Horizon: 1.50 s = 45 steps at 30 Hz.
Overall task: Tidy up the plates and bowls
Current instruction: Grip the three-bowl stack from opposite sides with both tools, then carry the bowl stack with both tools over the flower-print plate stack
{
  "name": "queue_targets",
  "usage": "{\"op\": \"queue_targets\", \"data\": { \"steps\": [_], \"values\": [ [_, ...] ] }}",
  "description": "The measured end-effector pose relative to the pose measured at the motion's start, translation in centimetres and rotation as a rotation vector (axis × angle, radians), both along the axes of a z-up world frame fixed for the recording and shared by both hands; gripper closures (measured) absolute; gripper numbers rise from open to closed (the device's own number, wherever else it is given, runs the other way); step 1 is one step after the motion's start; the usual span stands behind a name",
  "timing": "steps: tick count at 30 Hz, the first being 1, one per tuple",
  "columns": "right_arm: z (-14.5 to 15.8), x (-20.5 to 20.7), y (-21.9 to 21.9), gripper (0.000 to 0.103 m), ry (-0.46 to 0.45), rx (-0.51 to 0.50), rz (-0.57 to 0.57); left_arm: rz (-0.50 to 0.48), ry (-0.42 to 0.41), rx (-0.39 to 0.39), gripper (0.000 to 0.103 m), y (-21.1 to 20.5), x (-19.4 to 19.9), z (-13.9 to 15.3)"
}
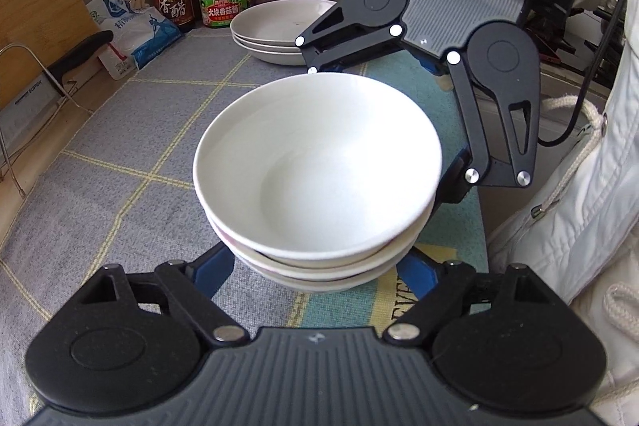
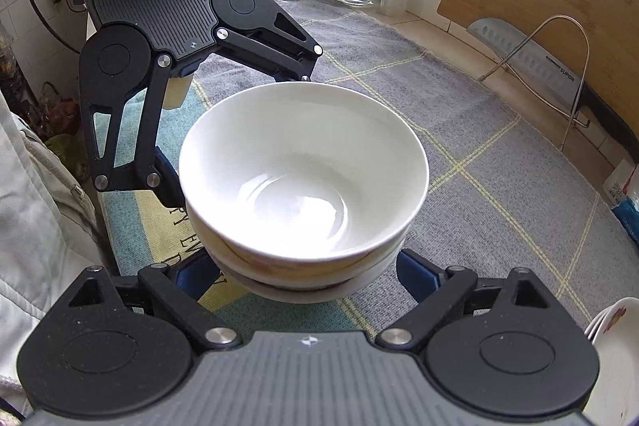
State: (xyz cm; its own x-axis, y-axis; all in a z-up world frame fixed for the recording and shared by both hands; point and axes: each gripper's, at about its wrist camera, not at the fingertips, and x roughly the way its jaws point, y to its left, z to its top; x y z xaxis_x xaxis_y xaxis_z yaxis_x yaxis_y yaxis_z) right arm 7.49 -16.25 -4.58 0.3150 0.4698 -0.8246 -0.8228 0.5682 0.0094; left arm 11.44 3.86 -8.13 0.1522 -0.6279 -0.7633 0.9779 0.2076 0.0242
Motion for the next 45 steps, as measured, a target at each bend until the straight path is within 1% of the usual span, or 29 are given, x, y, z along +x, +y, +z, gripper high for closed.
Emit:
{"op": "queue_targets", "data": {
  "steps": [8, 13, 29, 33, 39, 45],
  "values": [
    [0.0, 0.3, 0.1, 0.007, 0.011, 0.015, 0.053, -0.005, 0.001, 0.004, 0.017, -0.1, -0.2, 0.1],
    [-0.1, 0.6, 0.1, 0.007, 0.022, 0.028, 0.067, -0.006, 0.01, 0.008, 0.017, -0.1, 0.0, 0.2],
    [0.1, 0.6, 0.6, 0.007, 0.049, 0.015, 0.065, -0.006, 0.021, 0.004, 0.017, -0.2, 0.0, 0.3],
    [0.6, 0.6, 0.3, 0.007, 0.043, 0.009, 0.063, -0.009, 0.007, 0.001, 0.017, -0.4, 0.1, 0.7],
    [1.6, 0.5, -1.0, 0.007, 0.03, 0.006, 0.063, -0.006, -0.005, -0.001, 0.017, -1.9, 0.4, 1.5],
    [2.8, 1.0, -3.8, 0.007, 0.01, 0.001, 0.07, 0.001, -0.022, -0.008, 0.017, -4.6, 0.5, 2.4]
  ]
}}
